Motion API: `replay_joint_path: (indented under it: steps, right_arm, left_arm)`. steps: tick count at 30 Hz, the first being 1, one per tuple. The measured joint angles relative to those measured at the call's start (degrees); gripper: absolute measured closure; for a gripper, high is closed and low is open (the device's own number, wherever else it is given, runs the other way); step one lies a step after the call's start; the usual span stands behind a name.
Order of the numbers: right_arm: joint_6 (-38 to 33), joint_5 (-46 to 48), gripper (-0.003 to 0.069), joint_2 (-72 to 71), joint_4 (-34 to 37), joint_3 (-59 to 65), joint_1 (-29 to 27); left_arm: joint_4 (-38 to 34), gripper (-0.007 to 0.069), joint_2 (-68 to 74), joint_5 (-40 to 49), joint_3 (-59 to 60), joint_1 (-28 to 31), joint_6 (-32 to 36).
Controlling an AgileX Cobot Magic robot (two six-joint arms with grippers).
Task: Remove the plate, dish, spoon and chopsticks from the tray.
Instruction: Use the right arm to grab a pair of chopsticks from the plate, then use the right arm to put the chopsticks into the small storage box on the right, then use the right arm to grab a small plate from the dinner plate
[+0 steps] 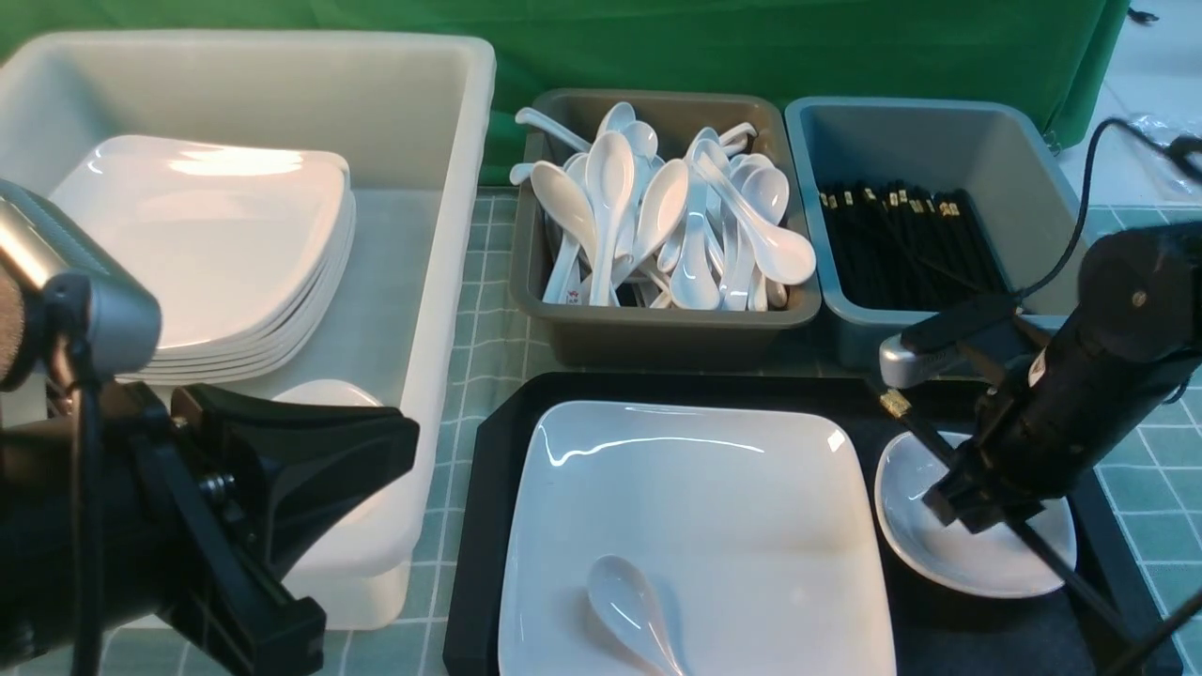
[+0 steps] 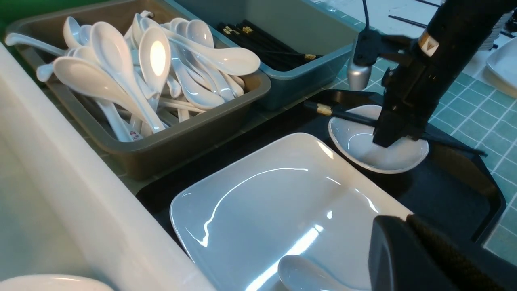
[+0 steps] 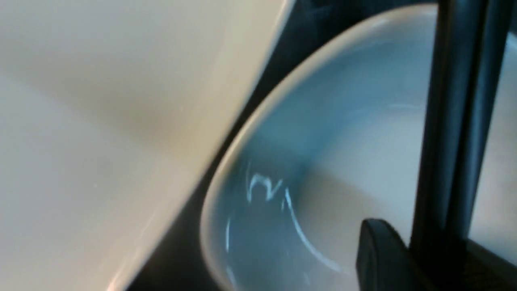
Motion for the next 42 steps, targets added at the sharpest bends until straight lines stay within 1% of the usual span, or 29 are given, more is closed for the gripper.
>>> replay_joint_path:
  steps: [3,5,7,10,13,15,20,22,24,26,30,31,33,34,35,36,37,39,40,41,42]
  right_arm:
    - [-2.1,5.2,0.0541,-3.6,1.8,-3.0,0.1]
    - [-2.5,6.0,0.0541,-5.5,3.2,-5.4,0.1]
    - [-2.1,4.6,0.0541,-6.4,5.1,-8.9,-0.2]
    - [0.0,-0.1,0.0541,-4.6,8.3,-15.5,-1.8]
    - [3.2,-5.1,0.0541,2.0,10.9,-25.5,-4.6]
    - [5.2,-6.9,0.0541,7.1,11.8,-31.7,-6.3]
    - [10.9,-11.0,0.0541,21.0,12.1,-46.2,-8.9]
    - [11.9,-11.7,0.0537,23.5,12.1,-48.5,-9.2]
    - [12.5,-12.1,0.0491,26.9,12.1,-51.4,-9.5]
    - [12.9,-11.6,0.0396,27.9,12.1,-51.9,-9.6]
    - [12.8,-6.9,0.0235,27.5,12.1,-52.3,-9.6]
    - [12.8,-5.0,0.0218,27.0,12.1,-52.3,-9.6]
    - [12.8,-3.0,0.0214,26.3,12.1,-52.3,-9.6]
    - [12.0,1.4,0.0232,24.7,12.1,-52.3,-9.6]
    - [11.4,3.6,0.0263,23.8,12.1,-52.3,-9.6]
    - [10.9,4.8,0.0270,23.3,12.1,-52.3,-9.6]
    - [8.8,9.0,0.0336,21.5,12.0,-52.3,-9.5]
    - [5.8,13.5,0.0437,18.6,12.0,-51.7,-8.9]
    - [4.1,15.9,0.0505,15.9,11.8,-50.1,-8.2]
    - [3.3,17.2,0.0540,13.7,11.0,-48.3,-7.3]
    - [3.3,17.2,0.0545,13.7,10.8,-47.9,-7.0]
  left_arm:
    - [0.0,0.0612,0.0,-0.6,0.0,0.0,0.4]
    - [0.0,0.0612,0.0,-1.9,0.0,0.0,0.6]
    - [-0.1,0.0612,0.0,-4.2,0.0,0.0,0.8]
    - [-0.3,0.0612,0.0,-8.4,0.0,0.0,0.8]
    - [-0.5,0.0612,0.0,-12.5,0.0,0.0,0.8]
    - [-0.5,0.0612,0.0,-13.8,0.0,0.0,0.8]
    - [-0.5,0.0612,0.0,-14.2,0.0,0.0,0.8]
    - [-0.5,0.0612,0.0,-13.9,0.0,0.0,0.8]
    - [-0.5,0.0612,0.0,-13.1,0.0,0.0,0.8]
    - [-0.5,0.0612,0.0,-12.4,0.0,0.0,0.9]
    - [-0.5,0.0612,0.0,-11.2,0.0,0.0,1.8]
    - [-0.5,0.0612,0.0,-11.1,0.0,0.0,2.5]
    - [-0.5,0.0612,0.0,-11.0,0.0,0.0,3.7]
    - [-0.5,0.0612,0.0,-10.9,0.0,0.0,5.2]
    - [-0.5,0.0612,0.0,-10.9,0.0,0.0,5.5]
    - [-0.5,0.0612,0.0,-10.8,0.0,0.0,5.6]
    - [-0.5,0.0612,0.0,-10.6,0.0,0.0,6.2]
    - [-0.5,0.0612,0.0,-9.9,0.0,0.0,6.3]
    - [-0.4,0.0612,0.0,-9.1,0.0,0.0,6.4]
    - [-0.3,0.0612,0.0,-8.4,0.0,0.0,6.5]
    - [-0.3,0.0612,0.0,-8.1,0.0,0.0,6.5]
